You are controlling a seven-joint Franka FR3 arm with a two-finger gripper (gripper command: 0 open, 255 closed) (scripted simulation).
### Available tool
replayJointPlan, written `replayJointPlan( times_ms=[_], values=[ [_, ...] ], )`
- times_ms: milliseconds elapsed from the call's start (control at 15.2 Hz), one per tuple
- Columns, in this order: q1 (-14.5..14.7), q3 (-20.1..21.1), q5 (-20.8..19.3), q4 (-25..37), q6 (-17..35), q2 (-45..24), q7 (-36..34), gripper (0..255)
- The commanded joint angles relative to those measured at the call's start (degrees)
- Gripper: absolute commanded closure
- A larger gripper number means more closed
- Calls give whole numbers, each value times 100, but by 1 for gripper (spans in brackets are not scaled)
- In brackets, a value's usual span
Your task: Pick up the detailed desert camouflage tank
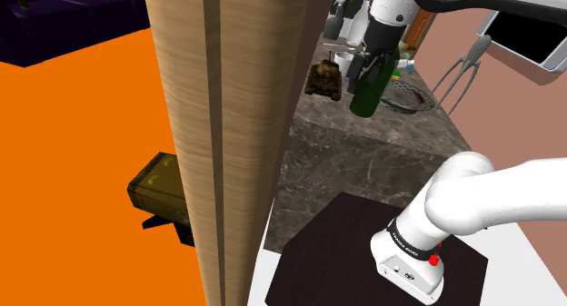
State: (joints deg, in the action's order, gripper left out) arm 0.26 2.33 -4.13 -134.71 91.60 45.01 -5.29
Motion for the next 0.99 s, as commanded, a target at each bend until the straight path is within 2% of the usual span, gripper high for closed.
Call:
replayJointPlan(
  times_ms=[0, 462, 924],
  values=[
    [0, 0, 0, 0, 0, 0, 0, 0],
    [-466, -192, 55, 1062, 450, -1593, -693, 0],
    [-838, -482, 180, 2335, 580, -3070, -1296, 0]
  ],
)
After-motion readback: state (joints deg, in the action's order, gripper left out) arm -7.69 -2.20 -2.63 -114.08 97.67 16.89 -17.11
